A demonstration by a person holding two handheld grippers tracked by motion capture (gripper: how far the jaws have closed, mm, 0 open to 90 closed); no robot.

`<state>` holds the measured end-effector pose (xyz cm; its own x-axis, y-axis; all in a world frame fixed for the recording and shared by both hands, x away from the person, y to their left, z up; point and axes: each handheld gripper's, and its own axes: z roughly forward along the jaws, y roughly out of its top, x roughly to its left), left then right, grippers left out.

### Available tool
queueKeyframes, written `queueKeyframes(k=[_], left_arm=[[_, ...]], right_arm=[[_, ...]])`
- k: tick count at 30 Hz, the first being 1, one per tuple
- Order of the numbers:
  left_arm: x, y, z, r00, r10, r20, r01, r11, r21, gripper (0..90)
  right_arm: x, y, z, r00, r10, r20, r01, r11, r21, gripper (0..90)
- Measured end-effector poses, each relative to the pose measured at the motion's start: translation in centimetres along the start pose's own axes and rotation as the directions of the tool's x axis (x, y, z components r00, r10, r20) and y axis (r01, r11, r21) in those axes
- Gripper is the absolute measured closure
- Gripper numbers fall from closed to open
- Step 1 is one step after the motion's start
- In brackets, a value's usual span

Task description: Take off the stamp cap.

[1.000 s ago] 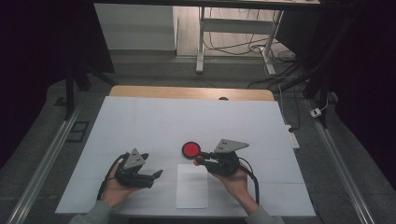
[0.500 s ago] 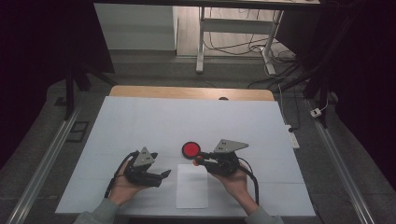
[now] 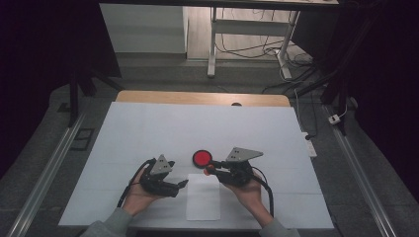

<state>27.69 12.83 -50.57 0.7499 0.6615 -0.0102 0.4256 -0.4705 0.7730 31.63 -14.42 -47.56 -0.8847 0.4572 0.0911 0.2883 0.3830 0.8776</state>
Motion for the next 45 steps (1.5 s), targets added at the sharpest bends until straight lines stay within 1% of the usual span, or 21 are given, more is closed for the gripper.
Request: queueKeyframes(k=[4,9,11,16,27,33,45], left_arm=[[-0.2,0.4,0.5,0.9999,0.011,0.009,-0.011,0.9999,0.007,19.8],[-0.5,0.8,0.9,0.9996,0.020,0.018,-0.020,0.9998,0.007,20.0],[-0.6,1.0,1.1,0.9995,0.023,0.021,-0.024,0.9997,0.007,20.0],[-0.8,1.4,1.5,0.9991,0.032,0.028,-0.032,0.9995,0.005,20.3],[-1.3,2.2,2.4,0.9982,0.038,0.047,-0.038,0.9993,-0.003,21.4],[-1.7,2.6,2.9,0.9969,0.050,0.062,-0.050,0.9988,-0.004,22.1],[-2.3,3.3,3.6,0.9952,0.066,0.073,-0.065,0.9978,-0.009,22.6]], right_arm=[[0.0,0.0,0.0,1.0000,0.001,0.000,-0.001,1.000,-0.003,72.1],[0.1,0.1,0.0,1.0000,0.000,-0.002,0.000,1.000,-0.010,72.1],[0.1,0.1,0.0,1.0000,-0.005,-0.002,0.005,1.000,-0.001,72.1],[0.1,0.1,0.0,1.0000,0.000,-0.002,0.000,1.000,-0.007,72.1],[0.1,0.1,0.0,1.0000,-0.002,-0.003,0.002,1.000,-0.003,72.1],[0.1,0.1,0.0,1.0000,-0.002,-0.005,0.002,1.000,-0.002,72.1],[0.2,0.1,0.1,1.0000,0.000,-0.008,0.000,1.000,-0.002,72.1]])
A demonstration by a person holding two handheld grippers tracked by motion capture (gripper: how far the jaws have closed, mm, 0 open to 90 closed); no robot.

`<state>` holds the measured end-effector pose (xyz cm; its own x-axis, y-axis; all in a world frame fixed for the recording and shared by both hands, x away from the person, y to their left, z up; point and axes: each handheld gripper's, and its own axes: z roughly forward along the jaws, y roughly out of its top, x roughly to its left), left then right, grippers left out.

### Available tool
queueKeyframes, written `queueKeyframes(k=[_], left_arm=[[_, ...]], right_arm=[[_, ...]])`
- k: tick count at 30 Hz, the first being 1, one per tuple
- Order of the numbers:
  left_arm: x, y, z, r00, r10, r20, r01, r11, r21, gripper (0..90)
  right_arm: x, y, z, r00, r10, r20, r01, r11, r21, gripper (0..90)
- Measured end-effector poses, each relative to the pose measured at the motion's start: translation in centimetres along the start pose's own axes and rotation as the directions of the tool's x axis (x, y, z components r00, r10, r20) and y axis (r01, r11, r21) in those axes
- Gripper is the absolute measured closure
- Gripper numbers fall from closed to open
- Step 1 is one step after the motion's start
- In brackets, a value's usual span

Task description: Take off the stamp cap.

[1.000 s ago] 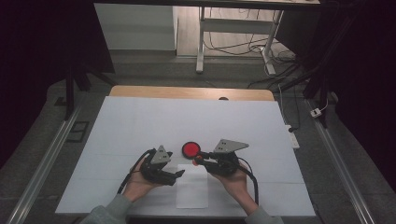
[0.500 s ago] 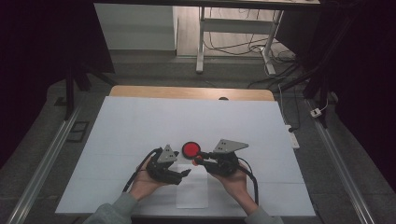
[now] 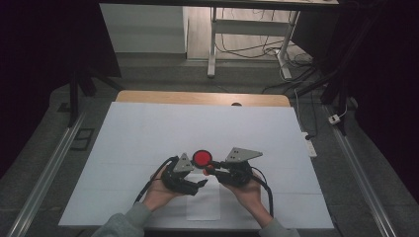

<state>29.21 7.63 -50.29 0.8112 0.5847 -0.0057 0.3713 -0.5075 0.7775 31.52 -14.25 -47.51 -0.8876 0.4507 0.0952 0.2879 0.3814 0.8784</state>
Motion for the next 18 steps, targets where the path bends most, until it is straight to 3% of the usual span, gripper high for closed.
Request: queueKeyframes(k=[18], left_arm=[[-0.57,0.67,0.86,0.9997,0.021,0.009,-0.021,0.9998,-0.003,25.0]], right_arm=[[-0.03,-0.03,0.06,1.0000,-0.003,0.001,0.003,1.000,0.000,72.1]])
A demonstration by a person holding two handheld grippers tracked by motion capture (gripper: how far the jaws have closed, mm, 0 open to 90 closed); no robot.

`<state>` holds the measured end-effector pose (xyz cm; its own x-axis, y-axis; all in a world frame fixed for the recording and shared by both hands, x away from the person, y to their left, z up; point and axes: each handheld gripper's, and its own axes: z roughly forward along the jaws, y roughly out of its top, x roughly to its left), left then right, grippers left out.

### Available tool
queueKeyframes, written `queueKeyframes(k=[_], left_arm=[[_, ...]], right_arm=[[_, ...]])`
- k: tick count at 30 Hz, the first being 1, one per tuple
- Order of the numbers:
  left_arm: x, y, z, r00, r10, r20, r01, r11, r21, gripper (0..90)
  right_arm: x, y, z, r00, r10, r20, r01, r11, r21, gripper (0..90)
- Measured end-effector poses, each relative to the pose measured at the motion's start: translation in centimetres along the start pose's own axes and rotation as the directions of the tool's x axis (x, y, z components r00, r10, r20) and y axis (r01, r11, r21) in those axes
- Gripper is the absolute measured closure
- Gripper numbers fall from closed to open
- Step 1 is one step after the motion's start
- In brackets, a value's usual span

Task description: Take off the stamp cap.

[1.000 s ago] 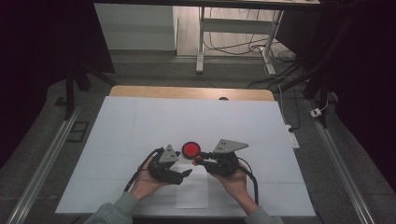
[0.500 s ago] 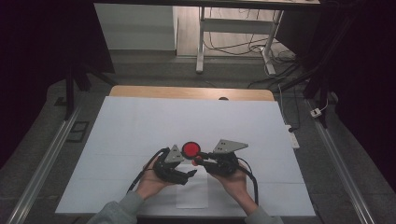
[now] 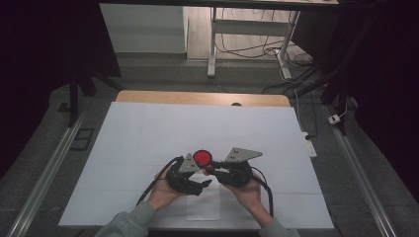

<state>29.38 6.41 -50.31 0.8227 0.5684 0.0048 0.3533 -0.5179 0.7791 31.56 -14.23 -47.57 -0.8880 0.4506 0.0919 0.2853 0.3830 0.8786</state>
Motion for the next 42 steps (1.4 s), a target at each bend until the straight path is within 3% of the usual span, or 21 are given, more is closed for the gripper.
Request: queueKeyframes(k=[42], left_arm=[[-0.29,0.35,0.78,0.9988,0.048,0.003,-0.048,0.9988,0.003,52.2]], right_arm=[[0.01,-0.11,0.05,1.0000,0.005,0.000,-0.005,1.000,0.000,72.1]])
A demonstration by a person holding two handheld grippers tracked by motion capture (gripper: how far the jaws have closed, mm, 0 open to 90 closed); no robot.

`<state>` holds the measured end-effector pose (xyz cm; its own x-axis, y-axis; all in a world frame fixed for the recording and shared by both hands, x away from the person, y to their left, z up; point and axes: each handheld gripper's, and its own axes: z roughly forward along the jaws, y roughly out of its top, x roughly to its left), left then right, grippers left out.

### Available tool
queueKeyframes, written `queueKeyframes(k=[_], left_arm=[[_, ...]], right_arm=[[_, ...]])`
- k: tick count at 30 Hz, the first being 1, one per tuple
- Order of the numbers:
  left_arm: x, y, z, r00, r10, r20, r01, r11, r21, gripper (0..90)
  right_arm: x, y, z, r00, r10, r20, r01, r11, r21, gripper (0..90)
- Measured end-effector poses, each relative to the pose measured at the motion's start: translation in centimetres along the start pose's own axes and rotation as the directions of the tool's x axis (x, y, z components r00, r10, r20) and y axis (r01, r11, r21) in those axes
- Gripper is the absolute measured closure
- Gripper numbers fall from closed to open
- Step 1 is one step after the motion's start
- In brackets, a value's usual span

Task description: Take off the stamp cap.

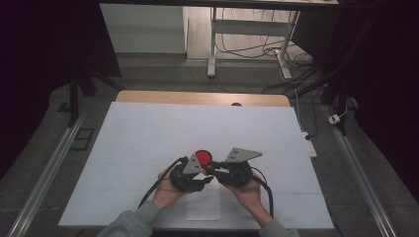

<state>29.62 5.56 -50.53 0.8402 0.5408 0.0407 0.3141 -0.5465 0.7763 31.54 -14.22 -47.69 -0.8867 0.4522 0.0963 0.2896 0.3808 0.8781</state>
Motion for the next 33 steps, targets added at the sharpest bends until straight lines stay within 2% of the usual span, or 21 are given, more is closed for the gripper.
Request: queueKeyframes(k=[23,33], left_arm=[[-0.02,-0.05,0.07,1.0000,0.005,-0.001,-0.005,1.0000,0.006,63.1],[-0.10,-0.07,0.06,0.9998,0.017,-0.011,-0.017,0.9998,0.012,64.8]], right_arm=[[0.00,-0.04,0.00,1.0000,0.002,-0.003,-0.002,1.000,-0.002,72.1],[-0.03,-0.09,0.01,0.9999,0.009,-0.005,-0.009,1.000,-0.003,72.1]])
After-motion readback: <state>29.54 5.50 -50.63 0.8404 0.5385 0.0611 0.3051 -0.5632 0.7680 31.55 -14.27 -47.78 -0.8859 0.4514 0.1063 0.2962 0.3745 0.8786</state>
